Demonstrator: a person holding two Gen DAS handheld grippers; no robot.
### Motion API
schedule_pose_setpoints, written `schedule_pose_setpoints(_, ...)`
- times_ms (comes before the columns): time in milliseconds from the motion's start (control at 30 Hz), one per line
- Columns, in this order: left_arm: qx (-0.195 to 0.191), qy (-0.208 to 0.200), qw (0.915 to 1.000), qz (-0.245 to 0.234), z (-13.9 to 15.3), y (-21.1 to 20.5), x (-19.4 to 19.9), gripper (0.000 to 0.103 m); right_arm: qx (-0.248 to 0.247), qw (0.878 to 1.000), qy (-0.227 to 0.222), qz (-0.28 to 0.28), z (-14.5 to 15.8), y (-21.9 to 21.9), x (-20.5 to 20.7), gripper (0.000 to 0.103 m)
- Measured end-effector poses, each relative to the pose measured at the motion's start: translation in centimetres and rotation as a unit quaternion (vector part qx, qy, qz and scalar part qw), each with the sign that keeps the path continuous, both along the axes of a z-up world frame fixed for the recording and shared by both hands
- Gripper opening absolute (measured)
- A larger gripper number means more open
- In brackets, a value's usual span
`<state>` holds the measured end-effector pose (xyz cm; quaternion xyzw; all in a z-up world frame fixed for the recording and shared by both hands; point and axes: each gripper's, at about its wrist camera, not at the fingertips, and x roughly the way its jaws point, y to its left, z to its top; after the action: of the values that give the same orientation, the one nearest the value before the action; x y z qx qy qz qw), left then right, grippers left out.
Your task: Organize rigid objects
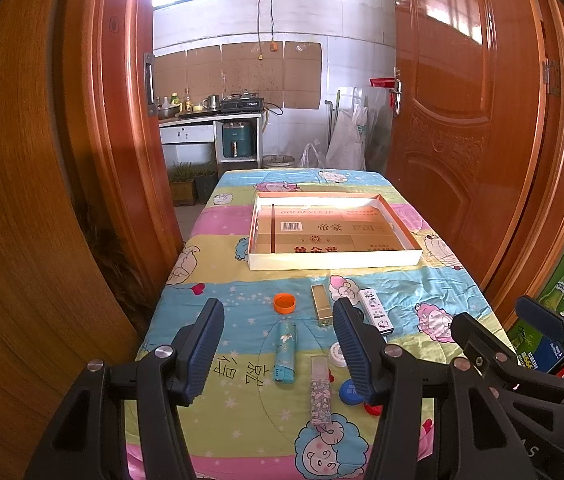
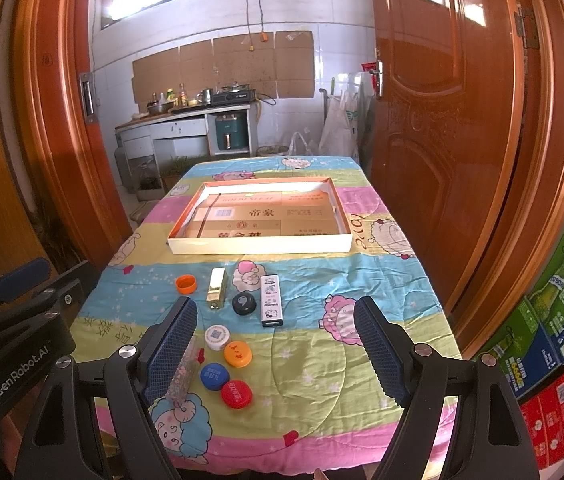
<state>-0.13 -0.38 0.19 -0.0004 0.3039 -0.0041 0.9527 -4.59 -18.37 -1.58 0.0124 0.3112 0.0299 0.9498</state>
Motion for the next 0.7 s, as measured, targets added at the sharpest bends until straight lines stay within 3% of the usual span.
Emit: schedule_pose_setpoints(700,0.000,0.005,1.0000,0.000,-0.29,0.20,0.25,0.057,0.000,1.000,0.003,0.003,0.02,0.09,0.07,0.082)
